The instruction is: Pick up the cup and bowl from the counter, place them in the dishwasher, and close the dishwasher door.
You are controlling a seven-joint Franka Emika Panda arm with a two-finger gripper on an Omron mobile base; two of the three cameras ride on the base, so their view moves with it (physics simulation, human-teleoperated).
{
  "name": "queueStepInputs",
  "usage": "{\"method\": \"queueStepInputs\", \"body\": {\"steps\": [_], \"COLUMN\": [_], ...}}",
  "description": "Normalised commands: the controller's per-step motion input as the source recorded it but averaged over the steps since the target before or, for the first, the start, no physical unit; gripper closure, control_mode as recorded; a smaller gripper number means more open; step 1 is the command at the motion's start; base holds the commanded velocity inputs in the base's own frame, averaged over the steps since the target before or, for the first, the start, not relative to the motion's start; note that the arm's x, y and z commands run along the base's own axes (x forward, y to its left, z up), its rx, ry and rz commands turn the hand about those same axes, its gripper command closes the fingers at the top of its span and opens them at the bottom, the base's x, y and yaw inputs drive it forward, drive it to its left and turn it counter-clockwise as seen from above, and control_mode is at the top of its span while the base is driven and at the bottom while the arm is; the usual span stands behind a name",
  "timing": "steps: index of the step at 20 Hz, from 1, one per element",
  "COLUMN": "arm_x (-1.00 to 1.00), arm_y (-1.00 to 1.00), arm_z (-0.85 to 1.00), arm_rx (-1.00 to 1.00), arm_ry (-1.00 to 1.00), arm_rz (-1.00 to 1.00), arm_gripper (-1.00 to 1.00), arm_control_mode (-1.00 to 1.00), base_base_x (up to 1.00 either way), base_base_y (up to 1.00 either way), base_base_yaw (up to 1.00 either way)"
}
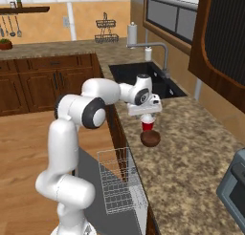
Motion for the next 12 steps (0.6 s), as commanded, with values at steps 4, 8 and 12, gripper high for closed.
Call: {"method": "queueStepInputs", "body": {"steps": [4, 8, 12], "arm_x": [-0.08, -0.01, 0.00], "arm_y": [0.23, 0.09, 0.00], "arm_z": [0.00, 0.00, 0.12], "arm_rx": [0.01, 0.01, 0.00], "arm_ry": [-0.08, -0.03, -0.05], "arm_rz": [0.04, 0.04, 0.00], "arm_gripper": [-1.00, -1.00, -1.00], "arm_control_mode": [-1.00, -1.00, -1.00], "base_base_x": [0.00, 0.00, 0.00], "base_base_y": [0.00, 0.00, 0.00], "base_base_yaw": [0.00, 0.00, 0.00]}}
